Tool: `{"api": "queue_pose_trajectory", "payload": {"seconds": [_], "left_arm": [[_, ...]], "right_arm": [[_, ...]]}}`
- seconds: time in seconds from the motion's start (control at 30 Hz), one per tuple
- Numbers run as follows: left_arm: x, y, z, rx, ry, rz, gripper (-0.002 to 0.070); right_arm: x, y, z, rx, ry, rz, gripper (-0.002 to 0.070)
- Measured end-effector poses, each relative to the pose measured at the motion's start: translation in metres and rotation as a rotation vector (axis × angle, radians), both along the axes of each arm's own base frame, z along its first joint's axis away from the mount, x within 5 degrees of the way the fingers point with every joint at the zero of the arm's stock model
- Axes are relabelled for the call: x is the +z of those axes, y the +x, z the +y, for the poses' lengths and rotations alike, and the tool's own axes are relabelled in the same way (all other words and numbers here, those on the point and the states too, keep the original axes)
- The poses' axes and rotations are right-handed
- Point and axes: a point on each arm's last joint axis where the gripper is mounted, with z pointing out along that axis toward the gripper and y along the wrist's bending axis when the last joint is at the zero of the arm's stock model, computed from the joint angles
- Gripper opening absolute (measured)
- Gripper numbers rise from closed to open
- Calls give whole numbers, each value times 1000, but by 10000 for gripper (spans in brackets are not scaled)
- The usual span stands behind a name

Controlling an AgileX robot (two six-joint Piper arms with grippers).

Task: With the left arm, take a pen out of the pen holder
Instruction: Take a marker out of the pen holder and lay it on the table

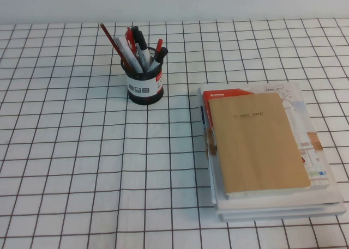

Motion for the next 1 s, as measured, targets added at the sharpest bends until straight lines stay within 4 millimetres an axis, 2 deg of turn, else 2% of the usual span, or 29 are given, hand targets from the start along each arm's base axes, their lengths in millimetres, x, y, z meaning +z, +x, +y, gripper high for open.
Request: {"api": "queue_pose_trajectory", "payload": {"seconds": [0.27,0.73,1.0], "left_arm": [[2,0,0,1,-18,-18,-1],[20,3,-9,44,-682,-140,-1],[27,4,-4,73,-721,-229,-1]], "right_arm": [[0,0,0,0,0,0,-15],[0,0,0,0,0,0,-15],[0,0,0,0,0,0,-15]]}}
